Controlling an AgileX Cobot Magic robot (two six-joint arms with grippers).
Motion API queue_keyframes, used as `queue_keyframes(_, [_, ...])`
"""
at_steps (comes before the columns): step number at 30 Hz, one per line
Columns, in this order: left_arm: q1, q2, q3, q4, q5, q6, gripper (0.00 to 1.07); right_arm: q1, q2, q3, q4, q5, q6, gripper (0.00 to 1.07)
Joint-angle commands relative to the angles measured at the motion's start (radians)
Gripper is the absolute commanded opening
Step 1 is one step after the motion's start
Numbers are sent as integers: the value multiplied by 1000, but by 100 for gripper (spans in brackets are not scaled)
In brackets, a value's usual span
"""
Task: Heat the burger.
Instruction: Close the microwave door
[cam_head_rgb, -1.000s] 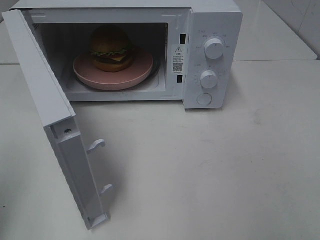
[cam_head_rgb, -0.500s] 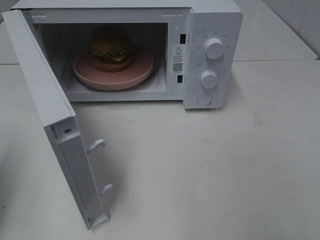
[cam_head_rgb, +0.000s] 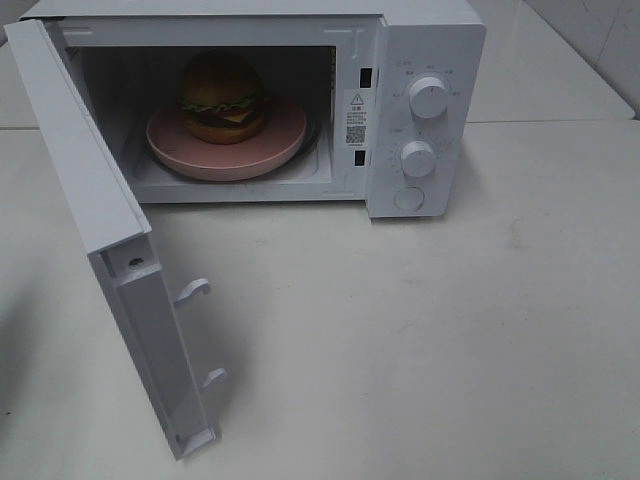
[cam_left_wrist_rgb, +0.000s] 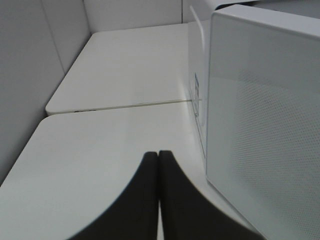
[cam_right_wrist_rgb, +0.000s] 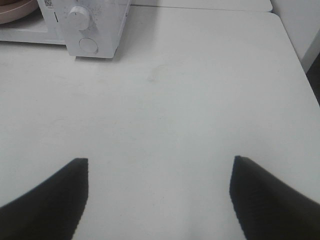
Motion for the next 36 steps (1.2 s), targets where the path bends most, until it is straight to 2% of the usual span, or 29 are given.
queue_keyframes(1, [-4,132,2,96,-211,-10,0,-6,-27,-1,2,-7,-3,75])
queue_keyframes(3, [-4,164,2,116,-245,-16,0,-6,-27,-1,2,-7,-3,75])
queue_keyframes(4, [-4,218,-1,138,-287,-48,0,-6,-27,-1,2,-7,-3,75])
queue_keyframes(5, [-4,218,-1,138,-287,-48,0,-6,-27,-1,2,-7,-3,75])
queue_keyframes(7, [-4,299,-5,150,-372,-106,0,-6,-27,-1,2,-7,-3,75])
queue_keyframes(8, [-4,299,-5,150,-372,-106,0,-6,-27,-1,2,-7,-3,75])
queue_keyframes(10, [-5,365,-5,150,-457,-140,0,-6,-27,-1,2,-7,-3,75])
queue_keyframes(14, [-26,424,-7,151,-516,-143,0,-6,-27,-1,2,-7,-3,75])
queue_keyframes(18, [-109,497,-51,151,-527,-139,0,-6,-27,-1,2,-7,-3,75])
queue_keyframes(19, [-109,497,-51,151,-527,-139,0,-6,-27,-1,2,-7,-3,75])
queue_keyframes(20, [-146,525,-74,150,-526,-139,0,-6,-27,-1,2,-7,-3,75])
queue_keyframes(27, [-231,570,-124,146,-525,-139,0,-6,-27,-1,2,-7,-3,75])
queue_keyframes(30, [-267,585,-151,133,-520,-139,0,-6,-27,-1,2,-7,-3,75])
queue_keyframes(36, [-352,620,-224,49,-517,-138,0,-6,-27,-1,2,-7,-2,75])
